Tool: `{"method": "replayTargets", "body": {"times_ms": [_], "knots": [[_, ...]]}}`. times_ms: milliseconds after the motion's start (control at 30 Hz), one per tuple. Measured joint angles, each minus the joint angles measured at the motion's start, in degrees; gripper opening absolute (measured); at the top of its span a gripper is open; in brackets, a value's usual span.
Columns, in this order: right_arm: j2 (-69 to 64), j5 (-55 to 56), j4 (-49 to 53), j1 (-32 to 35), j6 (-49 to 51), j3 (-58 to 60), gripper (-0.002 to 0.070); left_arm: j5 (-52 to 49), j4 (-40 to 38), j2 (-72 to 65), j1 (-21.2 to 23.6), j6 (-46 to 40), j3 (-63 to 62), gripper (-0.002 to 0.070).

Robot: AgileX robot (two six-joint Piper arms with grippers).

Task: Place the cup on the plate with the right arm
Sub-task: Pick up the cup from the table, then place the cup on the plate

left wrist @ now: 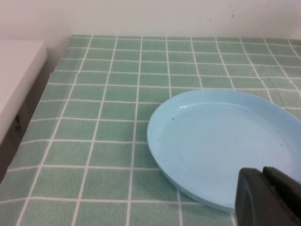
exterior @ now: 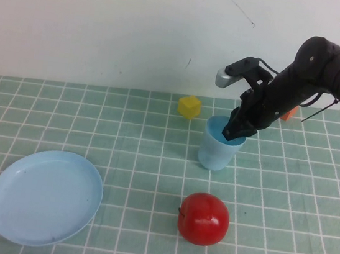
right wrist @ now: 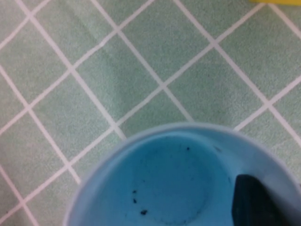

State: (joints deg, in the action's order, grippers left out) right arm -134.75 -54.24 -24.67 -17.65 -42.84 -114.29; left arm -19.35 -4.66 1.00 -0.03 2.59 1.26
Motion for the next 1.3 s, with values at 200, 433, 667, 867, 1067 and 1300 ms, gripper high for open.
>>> {"method": "replayTargets", "body": {"times_ms": [200,433,667,867,1067,1300], "knots": [[-0.13,0.28,-2.01,-0.11,-1.19,-1.59,0.0033,0.00,0.00,0.00,0.00,0.00,0.00,-0.0003],[-0.13,-2.91,-3.72,-5.19,-1.19,-11.14,0.0031,0.00,0.00,0.00,0.00,0.00,0.00,-0.0003],[-0.13,-5.29,-5.17,-17.38,-3.24,-16.54,0.0031,0.00,0.00,0.00,0.00,0.00,0.00,-0.0003],[-2.52,-4.79,-6.60,-23.03,-4.62,-16.54,0.0031,0.00,0.00,0.00,0.00,0.00,0.00,-0.0003],[-5.87,-0.25,-13.32,-25.21,-7.62,-16.54,0.0030,0.00,0.00,0.00,0.00,0.00,0.00,-0.0003],[-8.50,6.26,-15.34,-26.80,-8.86,-16.54,0.0029,0.00,0.00,0.00,0.00,0.00,0.00,-0.0003]]}}
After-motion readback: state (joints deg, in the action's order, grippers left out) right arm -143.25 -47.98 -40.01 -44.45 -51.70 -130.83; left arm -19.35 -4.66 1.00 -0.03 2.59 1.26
